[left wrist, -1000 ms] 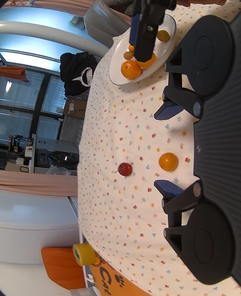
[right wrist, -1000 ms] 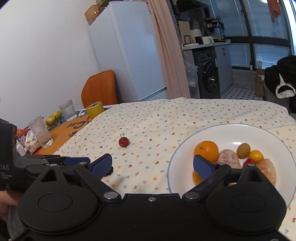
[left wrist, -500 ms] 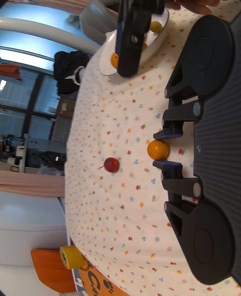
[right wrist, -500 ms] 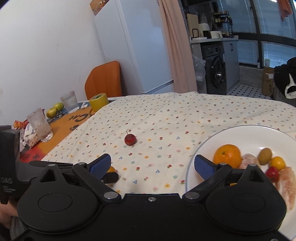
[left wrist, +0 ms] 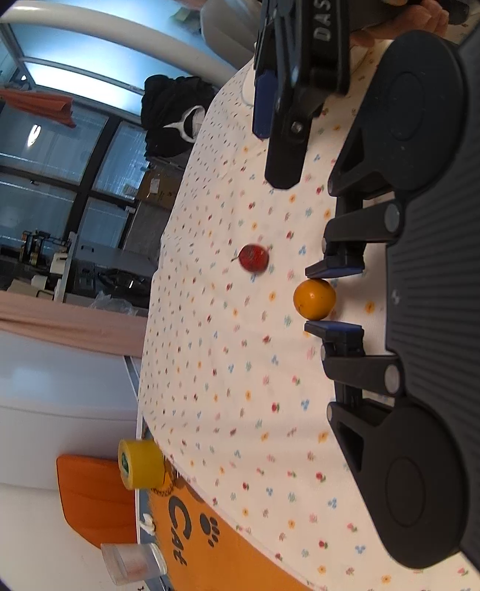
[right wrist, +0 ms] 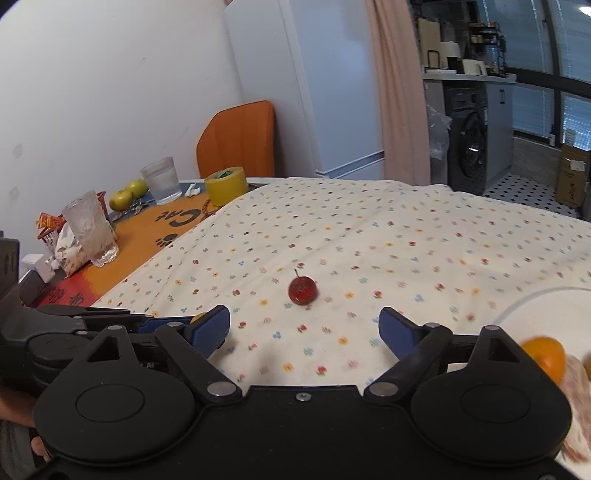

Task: Organize fruits
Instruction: 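Grasp the small orange citrus with the left tool while the right tool grasps the red fruit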

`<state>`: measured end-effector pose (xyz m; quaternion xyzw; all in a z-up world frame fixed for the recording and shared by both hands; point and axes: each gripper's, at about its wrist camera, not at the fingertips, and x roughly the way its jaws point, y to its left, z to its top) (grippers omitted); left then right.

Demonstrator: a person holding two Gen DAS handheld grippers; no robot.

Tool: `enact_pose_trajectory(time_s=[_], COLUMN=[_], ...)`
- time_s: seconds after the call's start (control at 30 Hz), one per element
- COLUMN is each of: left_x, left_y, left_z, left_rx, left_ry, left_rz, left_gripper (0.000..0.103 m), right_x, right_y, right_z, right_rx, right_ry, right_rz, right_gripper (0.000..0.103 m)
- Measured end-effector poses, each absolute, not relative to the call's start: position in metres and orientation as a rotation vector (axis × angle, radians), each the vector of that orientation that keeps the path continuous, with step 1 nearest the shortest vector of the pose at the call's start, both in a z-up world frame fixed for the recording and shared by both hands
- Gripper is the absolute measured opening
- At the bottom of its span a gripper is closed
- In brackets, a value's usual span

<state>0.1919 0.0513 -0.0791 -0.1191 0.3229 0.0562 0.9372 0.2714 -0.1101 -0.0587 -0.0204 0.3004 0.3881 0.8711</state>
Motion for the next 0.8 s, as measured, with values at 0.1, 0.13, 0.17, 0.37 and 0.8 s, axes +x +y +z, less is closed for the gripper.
enact_pose_trajectory(time_s=[0.1,0.13,0.17,0.37,0.8], left_x=[0.190,0.190,0.190,0.187,0.174], left_y=[0.057,0.060,0.063,0.081,0.112], left_z=[-0.078,-0.077,-0.077,-0.077,-0.077], left_rx=[-0.249,-0.252,-0.257,-0.280,-0.314], left_ry=[0.649,0.646,0.645,0.626,0.592], left_rz=[0.128,0.133,0.138,0.176,0.229], left_gripper=[0.022,0.022,0.022,0.022,0.022], right_x=[0.277,0.279,0.281,0.290,0.308], right_y=[-0.097,-0.093,-0.089,-0.068,-0.036], right_z=[-0.060,-0.061,-0.062,-0.067,-0.085], right_rx=[-0.067,-0.075,-0.083,-0.119,-0.186], right_ry=[0.638,0.643,0.646,0.656,0.696], right_rz=[0.828,0.833,0.835,0.826,0.789], right_gripper=[0.080,0.079,0.077,0.069,0.043])
